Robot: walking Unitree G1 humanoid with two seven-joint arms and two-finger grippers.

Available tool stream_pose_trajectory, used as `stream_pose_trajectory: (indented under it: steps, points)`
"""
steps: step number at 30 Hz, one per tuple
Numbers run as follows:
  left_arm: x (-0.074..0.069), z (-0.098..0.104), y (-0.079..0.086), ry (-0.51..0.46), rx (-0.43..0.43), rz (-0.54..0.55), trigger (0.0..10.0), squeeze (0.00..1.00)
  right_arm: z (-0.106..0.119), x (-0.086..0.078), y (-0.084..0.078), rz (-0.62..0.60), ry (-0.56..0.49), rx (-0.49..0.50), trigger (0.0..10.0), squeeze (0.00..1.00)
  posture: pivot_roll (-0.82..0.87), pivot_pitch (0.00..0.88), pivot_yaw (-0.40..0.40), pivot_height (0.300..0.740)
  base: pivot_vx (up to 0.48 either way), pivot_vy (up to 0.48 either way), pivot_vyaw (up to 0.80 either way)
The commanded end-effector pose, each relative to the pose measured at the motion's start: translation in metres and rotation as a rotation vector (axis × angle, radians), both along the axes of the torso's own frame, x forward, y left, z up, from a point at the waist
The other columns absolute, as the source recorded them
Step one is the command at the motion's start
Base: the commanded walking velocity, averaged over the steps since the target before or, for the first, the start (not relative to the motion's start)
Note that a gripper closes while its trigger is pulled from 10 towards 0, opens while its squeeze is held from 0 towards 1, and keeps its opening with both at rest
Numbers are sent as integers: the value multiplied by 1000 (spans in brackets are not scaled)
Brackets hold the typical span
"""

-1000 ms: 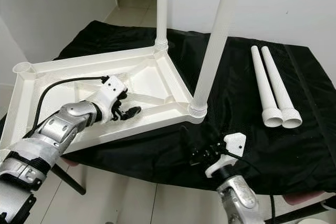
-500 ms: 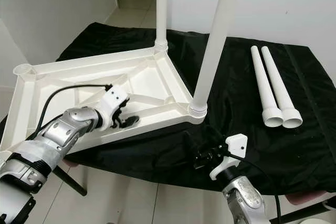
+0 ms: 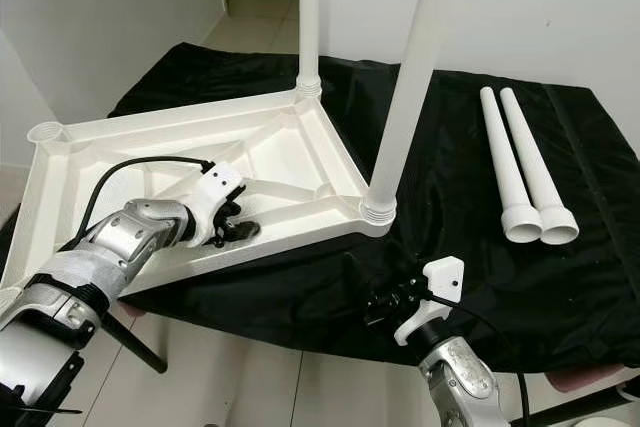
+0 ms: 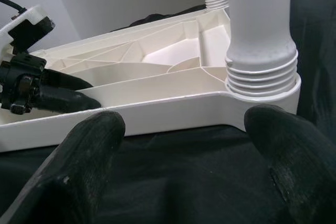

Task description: Building children table

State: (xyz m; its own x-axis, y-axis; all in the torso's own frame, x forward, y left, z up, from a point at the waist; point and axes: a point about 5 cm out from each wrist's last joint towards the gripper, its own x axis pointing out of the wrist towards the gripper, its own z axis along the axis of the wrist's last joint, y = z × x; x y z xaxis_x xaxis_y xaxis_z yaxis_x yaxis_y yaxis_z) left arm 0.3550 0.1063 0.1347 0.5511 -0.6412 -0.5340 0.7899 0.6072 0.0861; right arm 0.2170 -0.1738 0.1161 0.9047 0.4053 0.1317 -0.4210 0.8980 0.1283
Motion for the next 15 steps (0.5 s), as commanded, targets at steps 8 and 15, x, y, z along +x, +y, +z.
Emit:
stream_pose_trajectory:
  steps: [8,15]
  points:
    - [1,3,-14,-16,-30,-18,0,0,-4,2,1,-6,12,-1,10000,0,-55,44,28,740,0,0,0]
    - [5,8,-39,-63,-35,-43,0,0,-5,5,6,-15,5,6,10000,0,-58,43,34,740,0,0,0]
